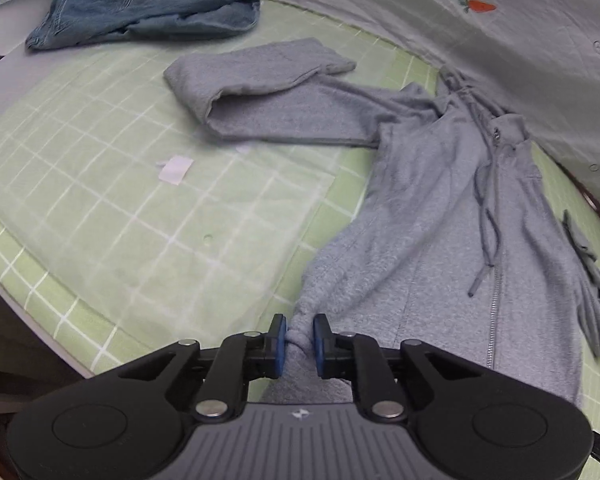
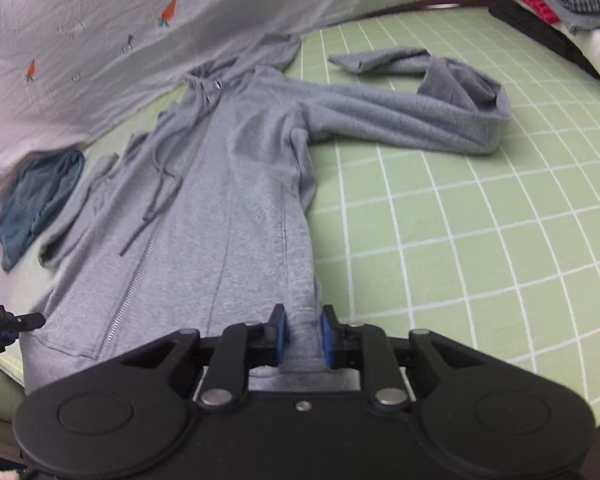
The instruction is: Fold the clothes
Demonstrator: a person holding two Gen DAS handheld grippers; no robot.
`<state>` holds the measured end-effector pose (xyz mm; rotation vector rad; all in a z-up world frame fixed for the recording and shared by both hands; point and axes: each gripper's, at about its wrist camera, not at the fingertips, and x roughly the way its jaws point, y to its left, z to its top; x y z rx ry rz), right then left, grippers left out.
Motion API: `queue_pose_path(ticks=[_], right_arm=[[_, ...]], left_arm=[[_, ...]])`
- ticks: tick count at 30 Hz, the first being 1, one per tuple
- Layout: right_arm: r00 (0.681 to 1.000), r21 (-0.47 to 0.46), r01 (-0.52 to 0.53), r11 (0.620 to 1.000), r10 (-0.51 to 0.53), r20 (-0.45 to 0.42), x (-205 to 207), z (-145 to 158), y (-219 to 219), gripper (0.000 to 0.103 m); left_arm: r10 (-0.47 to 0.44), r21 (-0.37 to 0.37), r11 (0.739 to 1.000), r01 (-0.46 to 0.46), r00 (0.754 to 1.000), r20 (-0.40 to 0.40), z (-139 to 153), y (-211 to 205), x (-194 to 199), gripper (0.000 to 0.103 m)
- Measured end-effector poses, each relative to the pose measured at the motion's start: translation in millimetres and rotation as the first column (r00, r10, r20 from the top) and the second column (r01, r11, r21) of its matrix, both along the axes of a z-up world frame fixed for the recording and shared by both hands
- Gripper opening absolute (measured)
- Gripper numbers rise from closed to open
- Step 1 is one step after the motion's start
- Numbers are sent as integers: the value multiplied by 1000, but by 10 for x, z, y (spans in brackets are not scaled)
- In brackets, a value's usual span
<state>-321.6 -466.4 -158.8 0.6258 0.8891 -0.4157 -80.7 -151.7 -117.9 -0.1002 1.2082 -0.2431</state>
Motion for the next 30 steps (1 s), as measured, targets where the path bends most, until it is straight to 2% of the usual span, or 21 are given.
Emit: queue_pose_path(ticks=[1,3,5,6,7,8,10,12,14,18,23,30], right_arm=[[1000,5,4,1000,-4,-13,18,-34,-2,29],[1000,-23,0,1000,-1,-5,39,-2,-11,35],[1000,-78,8,997,-7,18,45,81,-44,52],[999,-92,21,996,-18,31,49,106,-75,55],[999,-96,32,995,-28,36,62,108,-108,62],[999,-99,44,994,-40,36,83,99,-147,75],[998,-112,61,992,-58,31,129,81,-219,84],[998,-138,50,989,-46,32,169,84,-244,89],[998,-151,40,988,-32,51,169,107,-271,102],[998,-169,53,984,-45,55,144,109,-368,102],[990,-171,131,976,-122,65,129,112,-679,102],[967,-177,250,952,-237,90,39,114,-1096,102]], left_arm=[[11,4,1000,-11,1000,-16,-29,18,-7,22],[15,-10,1000,-15,1000,20,52,45,-60,27],[5,4,1000,-5,998,65,147,17,-81,47],[-1,7,1000,0,996,84,185,-9,-84,53],[-8,5,1000,8,995,101,220,-42,-82,62],[-18,4,1000,18,994,112,245,-88,-78,73],[-38,17,999,36,991,125,276,-195,-77,82],[-68,54,997,62,989,132,269,-330,-59,83],[-95,78,993,85,987,129,243,-453,-41,84],[-145,74,988,138,984,102,154,-671,-11,85],[-217,117,972,206,972,87,96,-1022,39,85],[-247,147,961,234,966,79,-17,-1438,216,88]])
